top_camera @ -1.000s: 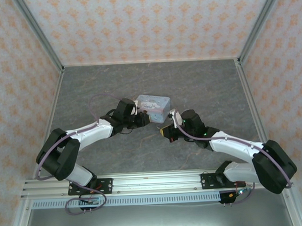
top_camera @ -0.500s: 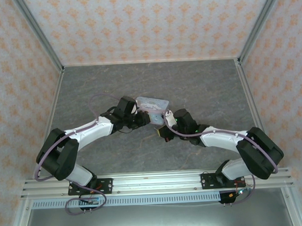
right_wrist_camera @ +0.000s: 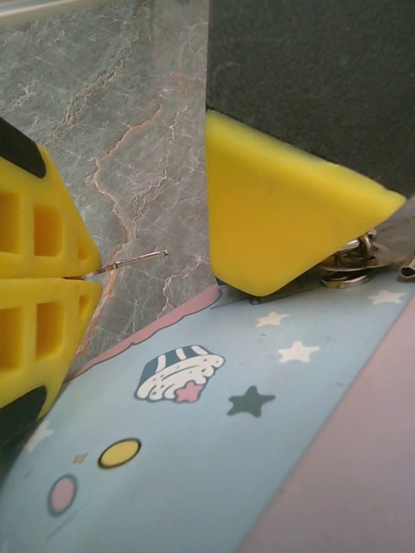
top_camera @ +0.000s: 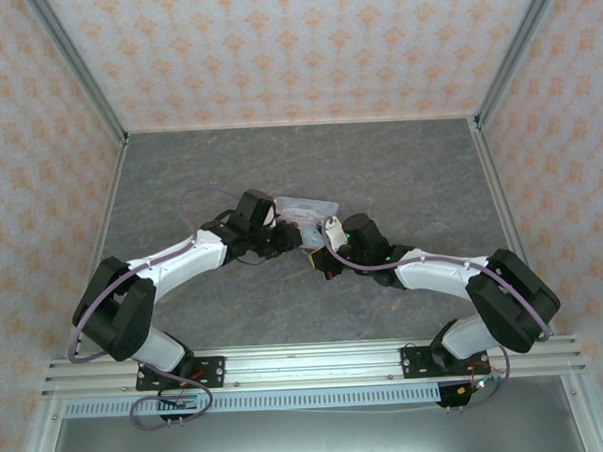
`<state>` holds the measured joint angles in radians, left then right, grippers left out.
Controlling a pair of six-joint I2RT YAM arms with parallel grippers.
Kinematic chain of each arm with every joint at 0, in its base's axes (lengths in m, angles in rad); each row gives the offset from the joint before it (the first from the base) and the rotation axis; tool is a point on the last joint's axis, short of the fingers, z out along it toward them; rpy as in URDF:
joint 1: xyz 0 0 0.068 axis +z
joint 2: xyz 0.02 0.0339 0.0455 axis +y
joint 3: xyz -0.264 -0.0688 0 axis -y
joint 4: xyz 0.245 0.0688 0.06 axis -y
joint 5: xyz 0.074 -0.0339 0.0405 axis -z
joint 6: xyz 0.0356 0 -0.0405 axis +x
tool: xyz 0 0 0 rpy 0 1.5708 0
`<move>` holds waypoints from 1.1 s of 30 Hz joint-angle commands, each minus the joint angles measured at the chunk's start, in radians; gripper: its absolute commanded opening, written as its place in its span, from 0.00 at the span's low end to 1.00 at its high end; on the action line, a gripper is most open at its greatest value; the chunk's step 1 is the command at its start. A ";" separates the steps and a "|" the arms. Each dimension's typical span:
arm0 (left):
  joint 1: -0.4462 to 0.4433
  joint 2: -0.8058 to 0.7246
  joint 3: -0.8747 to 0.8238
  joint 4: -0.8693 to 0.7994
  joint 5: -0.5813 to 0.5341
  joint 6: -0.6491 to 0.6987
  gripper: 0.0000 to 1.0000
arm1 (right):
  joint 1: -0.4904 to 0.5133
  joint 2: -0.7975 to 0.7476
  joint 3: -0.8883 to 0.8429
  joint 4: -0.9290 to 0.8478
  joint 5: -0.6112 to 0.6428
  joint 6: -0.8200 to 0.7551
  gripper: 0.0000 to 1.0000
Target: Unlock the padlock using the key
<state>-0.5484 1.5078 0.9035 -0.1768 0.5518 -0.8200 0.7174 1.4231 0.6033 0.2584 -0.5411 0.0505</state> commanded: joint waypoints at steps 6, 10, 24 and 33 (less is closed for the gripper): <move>-0.006 -0.004 0.060 -0.006 0.039 -0.048 0.24 | 0.006 0.004 0.005 0.086 0.033 0.009 0.00; -0.006 -0.001 0.063 -0.019 0.039 -0.047 0.24 | 0.005 -0.004 -0.005 0.093 0.058 0.012 0.00; -0.008 0.014 0.069 -0.024 0.044 -0.055 0.24 | 0.006 -0.011 -0.013 0.104 0.096 0.024 0.00; -0.012 0.015 0.069 -0.022 0.045 -0.062 0.24 | 0.005 0.000 -0.008 0.114 0.089 0.026 0.00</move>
<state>-0.5495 1.5253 0.9344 -0.1993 0.5690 -0.8749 0.7177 1.4235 0.6018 0.3237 -0.4706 0.0696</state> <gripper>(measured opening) 0.236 0.045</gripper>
